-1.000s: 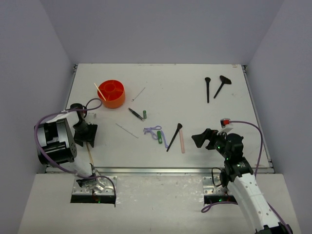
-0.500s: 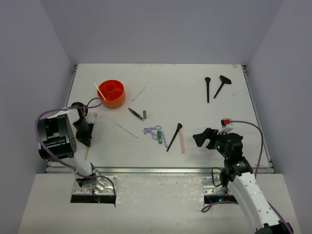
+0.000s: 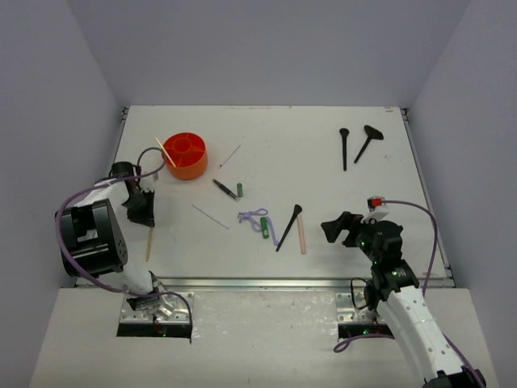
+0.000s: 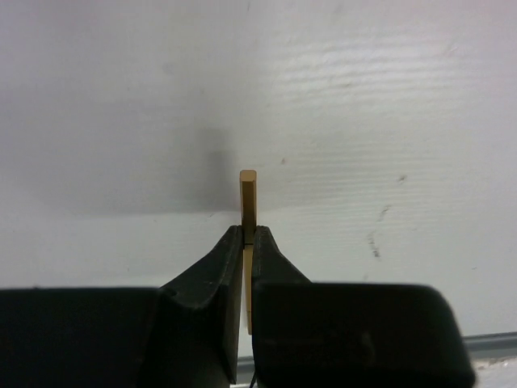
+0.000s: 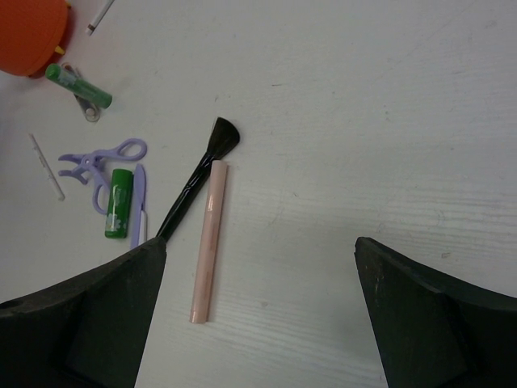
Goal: Organize the makeup
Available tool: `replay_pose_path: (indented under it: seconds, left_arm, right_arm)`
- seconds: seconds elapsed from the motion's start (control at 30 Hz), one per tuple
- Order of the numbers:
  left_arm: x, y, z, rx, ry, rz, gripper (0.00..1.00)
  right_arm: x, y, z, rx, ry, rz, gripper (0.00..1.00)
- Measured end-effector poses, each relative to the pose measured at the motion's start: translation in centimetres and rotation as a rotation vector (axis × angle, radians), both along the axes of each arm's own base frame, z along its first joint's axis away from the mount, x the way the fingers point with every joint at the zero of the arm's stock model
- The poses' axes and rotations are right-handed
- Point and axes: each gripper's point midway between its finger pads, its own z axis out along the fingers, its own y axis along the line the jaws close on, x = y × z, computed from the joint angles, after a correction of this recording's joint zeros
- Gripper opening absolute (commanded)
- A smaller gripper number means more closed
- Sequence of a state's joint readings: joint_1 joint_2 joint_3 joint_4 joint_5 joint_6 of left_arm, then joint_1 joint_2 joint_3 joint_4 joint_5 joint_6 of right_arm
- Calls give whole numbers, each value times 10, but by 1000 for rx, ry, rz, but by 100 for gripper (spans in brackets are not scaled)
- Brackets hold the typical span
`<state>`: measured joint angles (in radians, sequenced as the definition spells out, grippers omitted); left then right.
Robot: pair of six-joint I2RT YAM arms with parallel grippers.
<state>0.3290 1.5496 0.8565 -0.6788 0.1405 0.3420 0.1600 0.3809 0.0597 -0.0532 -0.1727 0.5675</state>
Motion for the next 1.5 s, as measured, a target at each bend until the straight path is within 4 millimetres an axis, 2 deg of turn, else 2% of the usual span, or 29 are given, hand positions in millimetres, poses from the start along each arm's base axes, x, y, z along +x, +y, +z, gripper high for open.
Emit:
replay_pose_path:
  seconds: [0.1, 0.3, 0.57, 0.63, 0.77, 0.93, 1.17, 1.5]
  left_arm:
    - [24, -3, 35, -6, -167, 6, 0]
    - [73, -3, 135, 22, -551, 16, 0]
    - [111, -13, 245, -9, -1053, 44, 0]
    - [117, -16, 261, -20, -1178, 44, 0]
    - [130, -21, 261, -73, -1314, 35, 0]
    - [161, -19, 246, -123, -1376, 20, 0]
    - [186, -18, 232, -150, -1436, -13, 0]
    - [204, -16, 191, -172, -1387, -13, 0]
  right_arm:
    - [1, -2, 1, -6, -6, -12, 99]
    - [4, -5, 7, -13, -39, -28, 99]
    - [7, -11, 15, -28, -85, -55, 99]
    - [8, -12, 17, -32, -97, -56, 99]
    - [9, -13, 21, -40, -118, -61, 99]
    - [10, -14, 23, -43, -124, -66, 99]
    - [13, -14, 28, -46, -107, -65, 99]
    - [13, -15, 26, -56, -97, -67, 99]
